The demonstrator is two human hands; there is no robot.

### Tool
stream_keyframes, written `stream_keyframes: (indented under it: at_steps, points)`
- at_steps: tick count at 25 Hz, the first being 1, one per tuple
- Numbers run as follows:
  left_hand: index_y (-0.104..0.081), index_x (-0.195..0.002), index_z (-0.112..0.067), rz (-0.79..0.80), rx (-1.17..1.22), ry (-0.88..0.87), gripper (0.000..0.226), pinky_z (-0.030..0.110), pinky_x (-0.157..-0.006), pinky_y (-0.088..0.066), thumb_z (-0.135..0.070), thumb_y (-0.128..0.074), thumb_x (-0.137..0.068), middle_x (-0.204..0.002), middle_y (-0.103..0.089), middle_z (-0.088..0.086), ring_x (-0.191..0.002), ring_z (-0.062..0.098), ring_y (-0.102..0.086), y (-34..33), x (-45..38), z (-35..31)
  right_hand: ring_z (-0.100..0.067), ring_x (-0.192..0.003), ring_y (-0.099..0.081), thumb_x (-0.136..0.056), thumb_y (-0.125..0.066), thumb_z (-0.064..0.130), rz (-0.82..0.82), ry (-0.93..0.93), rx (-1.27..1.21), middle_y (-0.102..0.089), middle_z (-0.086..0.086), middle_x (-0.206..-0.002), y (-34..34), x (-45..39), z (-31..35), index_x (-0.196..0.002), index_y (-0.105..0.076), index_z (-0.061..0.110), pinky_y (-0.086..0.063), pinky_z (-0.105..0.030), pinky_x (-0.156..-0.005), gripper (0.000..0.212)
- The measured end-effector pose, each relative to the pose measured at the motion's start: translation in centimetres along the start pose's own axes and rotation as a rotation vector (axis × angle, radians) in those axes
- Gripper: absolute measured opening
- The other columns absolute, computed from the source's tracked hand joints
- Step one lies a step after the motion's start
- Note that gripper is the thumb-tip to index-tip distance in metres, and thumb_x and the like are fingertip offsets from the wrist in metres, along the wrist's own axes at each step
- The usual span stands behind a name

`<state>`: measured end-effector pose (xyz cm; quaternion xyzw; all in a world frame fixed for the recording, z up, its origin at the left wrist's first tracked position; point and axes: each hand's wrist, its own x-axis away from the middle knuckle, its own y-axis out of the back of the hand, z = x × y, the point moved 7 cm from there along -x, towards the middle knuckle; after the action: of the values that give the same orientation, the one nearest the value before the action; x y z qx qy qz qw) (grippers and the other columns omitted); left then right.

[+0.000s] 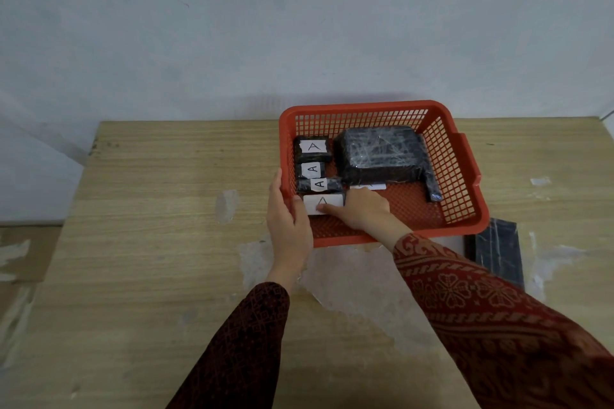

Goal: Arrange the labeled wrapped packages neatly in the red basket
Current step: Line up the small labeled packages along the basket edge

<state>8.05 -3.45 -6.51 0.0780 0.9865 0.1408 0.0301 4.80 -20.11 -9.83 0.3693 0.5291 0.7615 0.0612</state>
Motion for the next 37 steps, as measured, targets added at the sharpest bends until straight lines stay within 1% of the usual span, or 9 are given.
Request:
stream_keyframes:
  at_steps: [3, 6, 9, 13, 17, 21, 24, 28, 37]
  points:
    - [-0.030, -0.147, -0.014, 0.001, -0.012, -0.004, 0.052, 0.042, -0.107, -0.041, -0.012, -0.044, -0.097, -0.145, -0.046, 0.006, -0.132, 0.017, -0.045, 0.0, 0.0, 0.0, -0.028, -0.088, -0.065, -0.070, -0.040, 0.085, -0.010, -0.008, 0.100, -0.068, -0.008, -0.095, 0.1, -0.2, 0.4, -0.086, -0.063, 0.012, -0.041, -0.031, -0.062, 0.078]
    - [-0.026, -0.147, -0.014, 0.026, -0.023, -0.011, 0.055, 0.042, -0.106, -0.042, -0.013, -0.045, -0.096, -0.143, -0.046, 0.006, -0.129, 0.016, -0.046, -0.2, 0.0, 0.0, -0.029, -0.093, -0.064, -0.076, -0.038, 0.081, 0.030, 0.019, 0.044, -0.067, -0.010, -0.101, 0.1, 0.1, -0.4, -0.096, -0.065, 0.010, -0.043, -0.033, -0.066, 0.079]
    - [-0.021, -0.148, -0.017, 0.012, -0.097, -0.078, 0.059, 0.042, -0.107, -0.040, -0.018, -0.047, -0.095, -0.140, -0.045, 0.005, -0.128, 0.016, -0.044, 0.1, 0.3, -0.9, -0.032, -0.096, -0.063, -0.088, -0.042, 0.064, -0.037, 0.103, 0.007, -0.066, -0.013, -0.105, 1.7, 1.0, -2.0, -0.102, -0.063, 0.009, -0.047, -0.037, -0.071, 0.061]
    - [-0.045, -0.135, -0.011, -0.082, -0.485, -0.373, 0.044, 0.043, -0.111, -0.029, -0.016, -0.053, -0.092, -0.138, -0.049, 0.012, -0.130, 0.026, -0.041, 0.0, 1.0, -3.1, -0.037, -0.095, -0.063, -0.090, -0.055, 0.034, -0.320, 0.097, 0.044, -0.063, -0.019, -0.106, 5.9, 2.6, -7.7, -0.105, -0.058, 0.004, -0.051, -0.040, -0.073, 0.033]
    - [-0.062, -0.118, -0.010, -0.022, -0.578, -0.459, 0.033, 0.048, -0.106, -0.031, -0.027, -0.051, -0.092, -0.123, -0.062, 0.008, -0.117, 0.025, -0.055, -1.5, 2.8, -4.3, -0.043, -0.108, -0.057, -0.087, -0.061, 0.023, -0.253, -0.025, 0.057, -0.051, -0.023, -0.123, 7.0, 1.8, -12.4, -0.128, -0.044, 0.005, -0.049, -0.045, -0.084, 0.047]
    - [-0.066, -0.114, -0.012, 0.137, -0.649, -0.559, 0.032, 0.043, -0.106, -0.032, -0.029, -0.049, -0.093, -0.112, -0.068, 0.004, -0.108, 0.020, -0.062, -5.4, 7.4, -5.4, -0.040, -0.107, -0.059, -0.089, -0.058, 0.012, -0.282, -0.001, 0.077, -0.054, -0.023, -0.121, 6.9, 0.3, -12.3, -0.123, -0.042, 0.003, -0.050, -0.043, -0.082, 0.039]
    - [-0.067, -0.113, -0.013, 0.202, -0.730, -0.500, 0.034, 0.045, -0.105, -0.035, -0.030, -0.045, -0.094, -0.110, -0.069, 0.002, -0.107, 0.021, -0.062, -7.5, 9.4, -5.0, -0.036, -0.102, -0.062, -0.091, -0.049, 0.002, -0.301, 0.035, 0.156, -0.056, -0.024, -0.118, 7.0, -0.4, -12.0, -0.120, -0.042, 0.001, -0.053, -0.041, -0.078, 0.031]
    - [-0.067, -0.112, -0.014, 0.198, -0.805, -0.422, 0.036, 0.044, -0.106, -0.033, -0.031, -0.040, -0.095, -0.107, -0.068, 0.002, -0.106, 0.021, -0.060, -8.0, 9.6, -4.5, -0.036, -0.105, -0.061, -0.091, -0.045, -0.005, -0.265, 0.057, 0.145, -0.058, -0.024, -0.119, 7.0, -1.2, -12.3, -0.125, -0.037, -0.001, -0.053, -0.044, -0.077, 0.036]
    - [-0.066, -0.100, -0.013, 0.188, -0.859, -0.399, 0.039, 0.043, -0.093, -0.040, -0.032, -0.033, -0.095, -0.096, -0.066, 0.003, -0.094, 0.024, -0.059, -8.2, 9.7, -5.3, -0.033, -0.107, -0.063, -0.092, -0.044, -0.004, -0.249, 0.090, 0.087, -0.061, -0.020, -0.121, 7.1, -0.8, -12.7, -0.131, -0.035, -0.001, -0.052, -0.041, -0.082, 0.040]
